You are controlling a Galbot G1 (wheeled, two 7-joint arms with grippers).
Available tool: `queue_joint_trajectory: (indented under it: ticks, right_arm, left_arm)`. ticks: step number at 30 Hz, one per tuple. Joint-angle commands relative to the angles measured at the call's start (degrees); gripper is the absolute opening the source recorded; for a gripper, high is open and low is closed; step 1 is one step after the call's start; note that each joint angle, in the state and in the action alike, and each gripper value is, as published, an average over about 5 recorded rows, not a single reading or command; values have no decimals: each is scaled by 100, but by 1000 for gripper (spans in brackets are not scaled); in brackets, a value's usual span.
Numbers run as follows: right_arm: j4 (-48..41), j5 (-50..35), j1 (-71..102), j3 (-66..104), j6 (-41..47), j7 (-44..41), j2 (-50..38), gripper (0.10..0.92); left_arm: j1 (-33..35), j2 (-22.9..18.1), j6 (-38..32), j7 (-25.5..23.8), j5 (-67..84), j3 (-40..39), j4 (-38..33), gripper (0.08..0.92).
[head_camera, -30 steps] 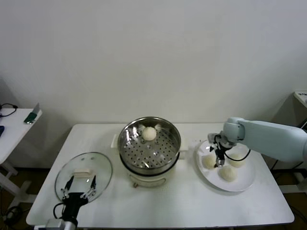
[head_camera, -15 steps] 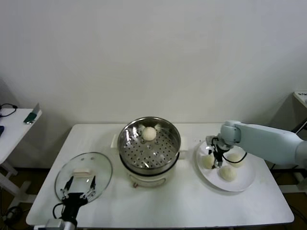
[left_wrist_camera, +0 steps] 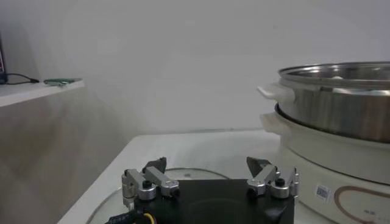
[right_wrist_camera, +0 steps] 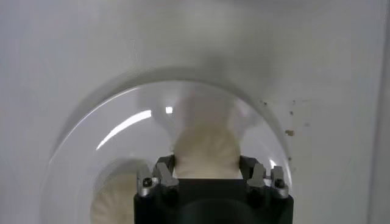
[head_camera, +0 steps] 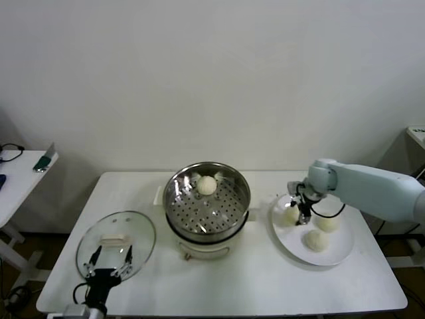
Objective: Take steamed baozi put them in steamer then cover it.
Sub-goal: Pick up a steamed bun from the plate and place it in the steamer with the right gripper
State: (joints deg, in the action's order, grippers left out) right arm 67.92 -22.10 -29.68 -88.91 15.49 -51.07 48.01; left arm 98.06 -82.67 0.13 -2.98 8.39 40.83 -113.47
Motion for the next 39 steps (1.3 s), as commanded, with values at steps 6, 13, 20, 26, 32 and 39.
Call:
queue_joint_trajectory:
  ticks: [6, 13, 20, 26, 32, 39]
  right_arm:
    - [1040, -2497, -3061, -902, 32, -597, 391, 687]
    - [1778, -3605, -2999, -484, 776, 320, 1406, 687]
    - [1467, -3954, -2395, -184, 1237, 887, 2812, 687]
    - [688, -3685, -1792, -306, 1275, 995, 3533, 687]
    - [29, -3233, -1084, -487, 1258, 1070, 3850, 687]
    - [-349, -2908, -655, -531, 1249, 1153, 3986, 687]
  left_arm:
    - [-17, 18, 27, -6, -80, -64, -8, 823]
    - [-22, 47, 26, -11, -119, -110, -34, 823]
    - [-102, 54, 43, -20, -126, -106, -46, 823]
    - [-80, 55, 31, -19, -108, -73, -53, 823]
    - [-71, 42, 16, -16, -80, -57, -39, 823]
    - [-82, 9, 6, -15, -89, -99, 0, 823]
